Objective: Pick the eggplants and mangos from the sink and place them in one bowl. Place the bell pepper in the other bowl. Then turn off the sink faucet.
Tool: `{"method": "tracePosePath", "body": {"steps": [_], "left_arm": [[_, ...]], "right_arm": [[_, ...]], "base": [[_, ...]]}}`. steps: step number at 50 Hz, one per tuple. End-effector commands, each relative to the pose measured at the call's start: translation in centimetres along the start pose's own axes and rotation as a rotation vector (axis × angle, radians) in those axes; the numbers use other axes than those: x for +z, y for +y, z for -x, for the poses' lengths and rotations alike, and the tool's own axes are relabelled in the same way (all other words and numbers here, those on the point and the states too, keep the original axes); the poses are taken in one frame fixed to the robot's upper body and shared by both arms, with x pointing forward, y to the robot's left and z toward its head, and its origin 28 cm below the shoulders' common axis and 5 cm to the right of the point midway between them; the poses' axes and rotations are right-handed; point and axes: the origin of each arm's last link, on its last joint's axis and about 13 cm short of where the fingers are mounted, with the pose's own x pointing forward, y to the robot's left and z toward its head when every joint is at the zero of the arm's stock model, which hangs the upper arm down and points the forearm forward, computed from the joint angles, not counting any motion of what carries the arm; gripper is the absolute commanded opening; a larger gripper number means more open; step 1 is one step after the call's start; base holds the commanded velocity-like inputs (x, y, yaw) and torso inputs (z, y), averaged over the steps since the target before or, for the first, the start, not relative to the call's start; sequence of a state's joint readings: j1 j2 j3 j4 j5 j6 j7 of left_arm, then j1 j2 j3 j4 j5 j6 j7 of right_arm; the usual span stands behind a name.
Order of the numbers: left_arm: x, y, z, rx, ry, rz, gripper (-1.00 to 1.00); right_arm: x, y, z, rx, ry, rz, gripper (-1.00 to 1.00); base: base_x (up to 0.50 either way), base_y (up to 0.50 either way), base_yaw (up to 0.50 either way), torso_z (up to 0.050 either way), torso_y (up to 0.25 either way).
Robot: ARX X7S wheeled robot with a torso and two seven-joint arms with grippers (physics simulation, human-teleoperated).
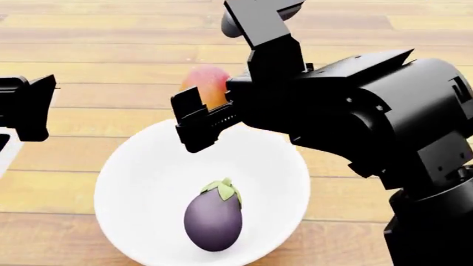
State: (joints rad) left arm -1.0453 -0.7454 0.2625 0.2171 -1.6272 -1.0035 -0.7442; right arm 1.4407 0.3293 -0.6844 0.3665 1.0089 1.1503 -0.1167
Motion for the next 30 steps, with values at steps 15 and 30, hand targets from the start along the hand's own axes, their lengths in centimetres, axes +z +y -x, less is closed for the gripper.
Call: {"method": "tracePosePath", "body": {"steps": [15, 30], "left_arm": [[-0.9, 1.3, 0.2, 0.023, -0.009, 0.014, 1.00], [-2.4, 1.7, -0.3, 0.026, 0.020, 0.030, 1.00]], "right_arm": [[-2.2, 1.6, -2.2, 0.062, 0.144, -0.070, -1.00], [-4.1, 0.8, -6.1, 0.082, 0.172, -0.138, -1.00]], "base": [[0.00, 0.00, 0.00, 0.000, 0.000], [0.00, 0.00, 0.00, 0.000, 0.000]]}}
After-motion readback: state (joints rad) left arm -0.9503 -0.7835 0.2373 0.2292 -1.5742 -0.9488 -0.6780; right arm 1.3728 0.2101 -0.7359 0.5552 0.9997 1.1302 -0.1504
